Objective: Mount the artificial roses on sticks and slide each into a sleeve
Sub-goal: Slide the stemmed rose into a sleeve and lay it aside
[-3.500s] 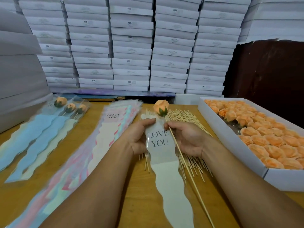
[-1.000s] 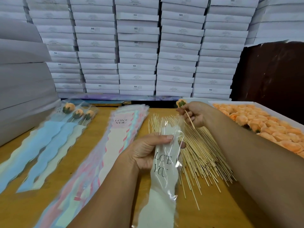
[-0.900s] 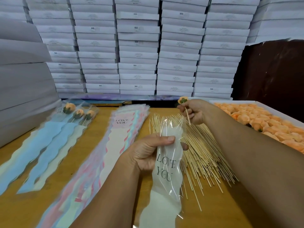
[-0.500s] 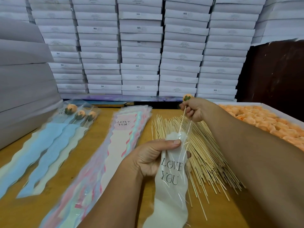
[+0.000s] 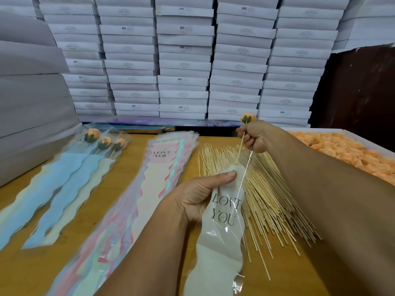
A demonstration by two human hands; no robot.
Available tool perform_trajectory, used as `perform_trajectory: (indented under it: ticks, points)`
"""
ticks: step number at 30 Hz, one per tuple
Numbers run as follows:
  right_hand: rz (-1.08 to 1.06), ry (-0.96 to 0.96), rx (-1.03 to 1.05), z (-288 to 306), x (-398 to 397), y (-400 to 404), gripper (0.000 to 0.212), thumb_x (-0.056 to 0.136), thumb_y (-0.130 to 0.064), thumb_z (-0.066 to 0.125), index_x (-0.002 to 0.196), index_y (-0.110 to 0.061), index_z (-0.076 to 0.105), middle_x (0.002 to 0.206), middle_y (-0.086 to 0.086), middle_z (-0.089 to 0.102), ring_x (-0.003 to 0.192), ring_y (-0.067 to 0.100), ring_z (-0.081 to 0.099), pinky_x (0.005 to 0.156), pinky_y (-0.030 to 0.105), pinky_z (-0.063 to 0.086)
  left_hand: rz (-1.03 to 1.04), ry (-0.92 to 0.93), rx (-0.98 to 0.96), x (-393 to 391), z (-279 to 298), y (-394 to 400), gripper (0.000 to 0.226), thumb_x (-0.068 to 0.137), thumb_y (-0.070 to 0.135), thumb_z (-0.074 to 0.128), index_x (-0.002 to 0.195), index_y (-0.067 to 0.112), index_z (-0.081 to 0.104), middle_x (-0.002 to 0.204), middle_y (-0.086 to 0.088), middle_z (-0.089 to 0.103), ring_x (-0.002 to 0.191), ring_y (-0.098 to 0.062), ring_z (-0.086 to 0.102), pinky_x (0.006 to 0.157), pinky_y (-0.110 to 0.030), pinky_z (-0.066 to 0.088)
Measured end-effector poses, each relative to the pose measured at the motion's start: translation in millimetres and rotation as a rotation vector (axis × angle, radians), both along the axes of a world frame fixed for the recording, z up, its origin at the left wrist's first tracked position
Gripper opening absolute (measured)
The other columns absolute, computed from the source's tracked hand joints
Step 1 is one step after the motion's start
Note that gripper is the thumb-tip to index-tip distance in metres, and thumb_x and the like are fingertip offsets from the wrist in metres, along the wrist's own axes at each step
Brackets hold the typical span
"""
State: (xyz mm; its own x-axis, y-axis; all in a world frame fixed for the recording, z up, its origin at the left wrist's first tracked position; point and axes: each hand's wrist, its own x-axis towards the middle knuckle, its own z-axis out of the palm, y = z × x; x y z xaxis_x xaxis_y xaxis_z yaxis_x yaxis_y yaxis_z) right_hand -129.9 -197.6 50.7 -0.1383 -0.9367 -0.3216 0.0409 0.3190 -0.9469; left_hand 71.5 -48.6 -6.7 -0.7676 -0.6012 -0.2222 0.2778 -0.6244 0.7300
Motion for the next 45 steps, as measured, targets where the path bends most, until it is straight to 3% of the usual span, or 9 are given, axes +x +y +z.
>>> perform_trajectory:
  ticks: [4, 8, 10, 13, 16, 26, 30, 36, 45]
  points:
    - [0.002, 0.043, -0.017, -4, -1, 2, 0.024, 0.106, -0.013, 0.044, 0.084, -0.014, 0.052, 0.065, -0.003, 0.048, 0.030, 0.002, 0.033, 0.029, 0.015, 0.021, 0.041, -0.039, -0.006, 1, -3, -1, 0.058, 0.048, 0.008, 0.098, 0.099, -0.002, 0.072, 0.088, -0.019, 0.071, 0.072, -0.028, 0.072, 0.067, -0.042, 0.062]
    - [0.021, 0.061, -0.023, -11, 0, 1, 0.021, 0.106, -0.015, 0.044, 0.086, -0.016, 0.050, 0.066, -0.003, 0.048, 0.029, 0.002, 0.033, 0.028, 0.015, 0.020, 0.072, -0.094, -0.086, 1, -4, -2, 0.038, 0.063, 0.010, 0.087, 0.098, 0.000, 0.075, 0.092, -0.018, 0.073, 0.077, -0.029, 0.073, 0.071, -0.041, 0.062]
    - [0.008, 0.059, -0.030, -12, -2, 0, 0.022, 0.106, -0.015, 0.043, 0.085, -0.016, 0.049, 0.066, -0.002, 0.048, 0.028, 0.002, 0.033, 0.028, 0.014, 0.020, 0.098, -0.117, -0.127, 1, -4, -3, 0.037, 0.072, 0.007, 0.078, 0.108, -0.001, 0.071, 0.098, -0.020, 0.073, 0.082, -0.031, 0.074, 0.073, -0.043, 0.061]
    - [-0.034, 0.072, -0.035, -12, -8, -3, 0.023, 0.107, -0.015, 0.043, 0.085, -0.015, 0.050, 0.068, -0.002, 0.051, 0.027, 0.003, 0.034, 0.029, 0.013, 0.021, 0.098, -0.150, -0.155, 3, -5, -4, 0.055, 0.080, 0.003, 0.068, 0.133, -0.003, 0.057, 0.112, -0.023, 0.068, 0.094, -0.035, 0.071, 0.081, -0.048, 0.060]
    - [-0.061, 0.065, -0.044, -14, -13, -4, 0.022, 0.107, -0.014, 0.041, 0.087, -0.015, 0.050, 0.069, -0.001, 0.051, 0.028, 0.003, 0.034, 0.030, 0.013, 0.021, 0.090, -0.170, -0.178, 4, -4, -4, 0.061, 0.080, 0.001, 0.067, 0.140, -0.002, 0.052, 0.112, -0.024, 0.068, 0.092, -0.036, 0.071, 0.080, -0.048, 0.061]
    - [-0.094, -0.039, -0.029, -12, -14, -2, 0.033, 0.106, -0.014, 0.042, 0.075, -0.011, 0.050, 0.065, -0.002, 0.047, 0.027, 0.003, 0.034, 0.027, 0.014, 0.021, 0.122, -0.131, -0.184, 4, -6, -4, 0.027, 0.074, -0.002, 0.075, 0.100, 0.003, 0.076, 0.095, -0.021, 0.073, 0.080, -0.033, 0.074, 0.067, -0.044, 0.061]
    - [-0.103, -0.059, -0.019, -9, -14, 0, 0.035, 0.106, -0.014, 0.041, 0.072, -0.012, 0.050, 0.065, -0.003, 0.045, 0.027, 0.003, 0.033, 0.027, 0.014, 0.021, 0.137, -0.147, -0.168, 3, -5, -3, 0.040, 0.072, -0.001, 0.076, 0.111, 0.001, 0.067, 0.095, -0.021, 0.073, 0.080, -0.032, 0.074, 0.067, -0.045, 0.061]
    - [-0.138, -0.085, -0.037, -4, -14, 1, 0.033, 0.106, -0.014, 0.039, 0.075, -0.014, 0.049, 0.065, -0.004, 0.047, 0.028, 0.002, 0.034, 0.028, 0.014, 0.021, 0.165, -0.191, -0.181, 2, -4, -4, 0.040, 0.075, 0.001, 0.073, 0.114, 0.002, 0.065, 0.098, -0.019, 0.072, 0.085, -0.030, 0.072, 0.081, -0.047, 0.060]
    - [-0.216, -0.127, -0.052, 0, -16, 1, 0.032, 0.101, -0.004, 0.036, 0.073, -0.016, 0.047, 0.062, -0.004, 0.045, 0.027, 0.004, 0.030, 0.031, 0.013, 0.018, 0.149, -0.176, -0.153, 3, -5, -3, 0.020, 0.077, 0.000, 0.072, 0.097, 0.002, 0.073, 0.090, -0.018, 0.074, 0.078, -0.030, 0.074, 0.067, -0.043, 0.061]
